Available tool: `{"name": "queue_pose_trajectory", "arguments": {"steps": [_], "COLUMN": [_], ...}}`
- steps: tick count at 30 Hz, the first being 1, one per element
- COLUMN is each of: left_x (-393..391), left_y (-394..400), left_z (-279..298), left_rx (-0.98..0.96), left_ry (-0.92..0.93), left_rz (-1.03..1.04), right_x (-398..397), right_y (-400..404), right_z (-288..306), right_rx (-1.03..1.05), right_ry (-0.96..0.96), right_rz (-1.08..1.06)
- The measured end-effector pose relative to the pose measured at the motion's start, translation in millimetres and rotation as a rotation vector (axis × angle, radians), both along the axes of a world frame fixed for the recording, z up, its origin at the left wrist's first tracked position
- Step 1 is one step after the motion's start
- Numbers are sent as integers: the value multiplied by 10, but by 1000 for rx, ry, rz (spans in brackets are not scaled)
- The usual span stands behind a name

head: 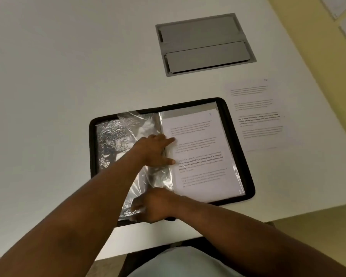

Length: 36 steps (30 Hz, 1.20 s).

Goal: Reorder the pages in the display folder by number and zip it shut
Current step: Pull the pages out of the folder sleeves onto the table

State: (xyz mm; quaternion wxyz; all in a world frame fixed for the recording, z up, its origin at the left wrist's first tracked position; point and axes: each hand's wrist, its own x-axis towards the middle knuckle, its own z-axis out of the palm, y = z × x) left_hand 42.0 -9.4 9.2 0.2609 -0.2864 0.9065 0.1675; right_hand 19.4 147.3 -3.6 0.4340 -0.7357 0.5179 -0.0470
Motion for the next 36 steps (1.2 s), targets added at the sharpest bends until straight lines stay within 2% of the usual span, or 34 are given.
{"name": "queue_pose_trajectory", "arguments": {"steps": [3, 7, 9, 12, 15, 17, 19, 21, 22, 23, 24, 26, 27, 29, 32, 36], "left_x": [120, 415, 617, 987, 1244, 1385, 1563, 1727, 1759, 1744, 1680, 1405, 1230, 835, 277, -187], "left_y": [32, 18, 32, 35, 83, 46, -31, -90, -92, -87, -62, 23, 64, 131, 127, -98], "left_z": [-37, -60, -6, 8, 75, 108, 140, 190, 202, 218, 230, 305, 317, 270, 101, -159], "left_rx": [-131, -213, -222, -231, -96, 50, 144, 48, -105, -284, -448, -601, -589, -435, -200, -28], "left_ry": [-3, 65, 44, 0, 69, 146, 110, -95, -171, -146, 13, 404, 509, 534, 402, 220], "left_rz": [7, 85, 155, 310, 592, 858, 1011, 945, 898, 884, 906, 922, 841, 594, 397, 359], "right_x": [-106, -416, -628, -879, -1004, -1030, -1031, -1011, -1004, -1003, -1009, -1032, -1047, -1105, -1311, -1674], "right_y": [120, 183, 195, 311, 462, 528, 569, 587, 580, 566, 545, 496, 470, 397, 167, -231], "right_z": [107, -2, -70, -259, -443, -489, -494, -497, -499, -500, -492, -477, -469, -440, -386, -285], "right_rx": [-191, -550, -613, -488, -244, -175, -122, -87, -76, -65, -54, -35, -29, -43, -66, -61], "right_ry": [-64, -28, 43, 240, 420, 509, 577, 604, 604, 602, 604, 611, 607, 585, 542, 491], "right_rz": [-216, -759, -1014, -1180, -1120, -1074, -1064, -1066, -1066, -1070, -1078, -1090, -1085, -1057, -1057, -1107]}}
